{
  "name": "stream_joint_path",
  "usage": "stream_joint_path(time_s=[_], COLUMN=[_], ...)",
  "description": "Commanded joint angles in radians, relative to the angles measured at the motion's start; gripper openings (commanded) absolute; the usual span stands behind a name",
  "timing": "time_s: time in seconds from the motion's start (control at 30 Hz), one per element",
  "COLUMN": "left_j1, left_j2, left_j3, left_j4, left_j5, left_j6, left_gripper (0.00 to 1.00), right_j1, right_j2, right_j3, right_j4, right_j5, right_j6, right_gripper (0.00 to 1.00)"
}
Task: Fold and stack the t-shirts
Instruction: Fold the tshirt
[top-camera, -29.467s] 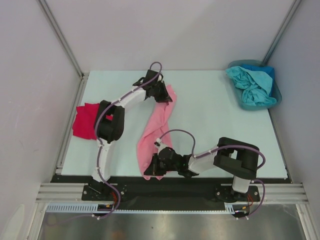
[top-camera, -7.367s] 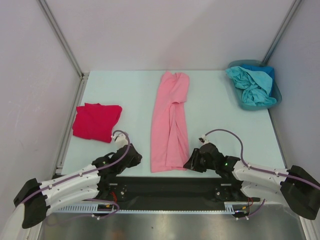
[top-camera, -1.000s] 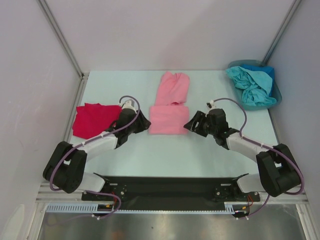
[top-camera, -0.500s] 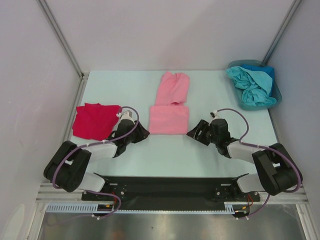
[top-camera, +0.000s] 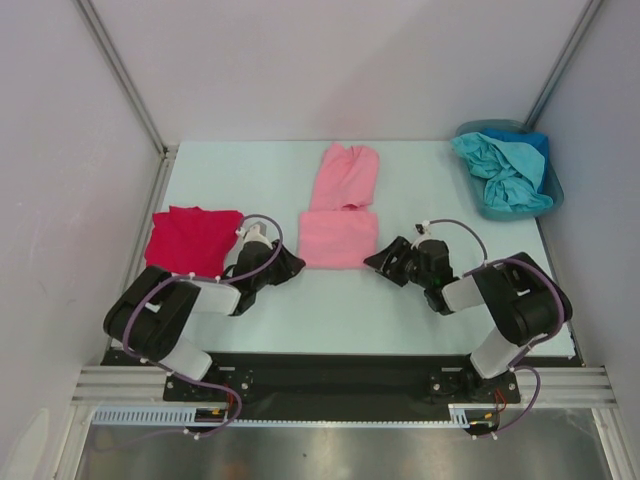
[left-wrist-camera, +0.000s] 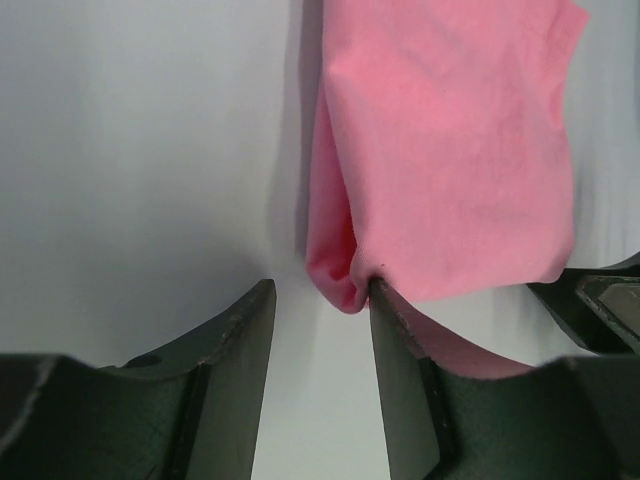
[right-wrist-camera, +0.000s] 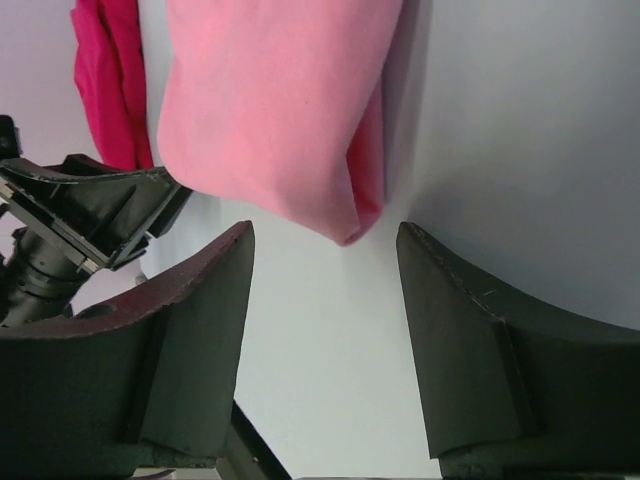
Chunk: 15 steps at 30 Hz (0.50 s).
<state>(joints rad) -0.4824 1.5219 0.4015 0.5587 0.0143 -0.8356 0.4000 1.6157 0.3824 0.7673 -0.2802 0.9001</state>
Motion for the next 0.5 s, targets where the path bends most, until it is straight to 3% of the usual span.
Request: stream_joint_path(time_s=[0.0,0.47], left_j1=[-0.004,-0.004], left_j2=[0.049,0.086], left_j3=[0.017,0.048], left_j4=[0.067,0.075], left_j5=[0.035,0.055], left_j6=[-0.031,-0.034], left_gripper=[0.49,0.47], right_j1=[0.002,0.003], right_j2=[0.093,0.171], right_j3=[0.015,0.079], right_j4=[0.03,0.027], right_j5=[-0.004,-0.008], right_j6=[0.034,0.037], right_gripper=[0.64,0.62])
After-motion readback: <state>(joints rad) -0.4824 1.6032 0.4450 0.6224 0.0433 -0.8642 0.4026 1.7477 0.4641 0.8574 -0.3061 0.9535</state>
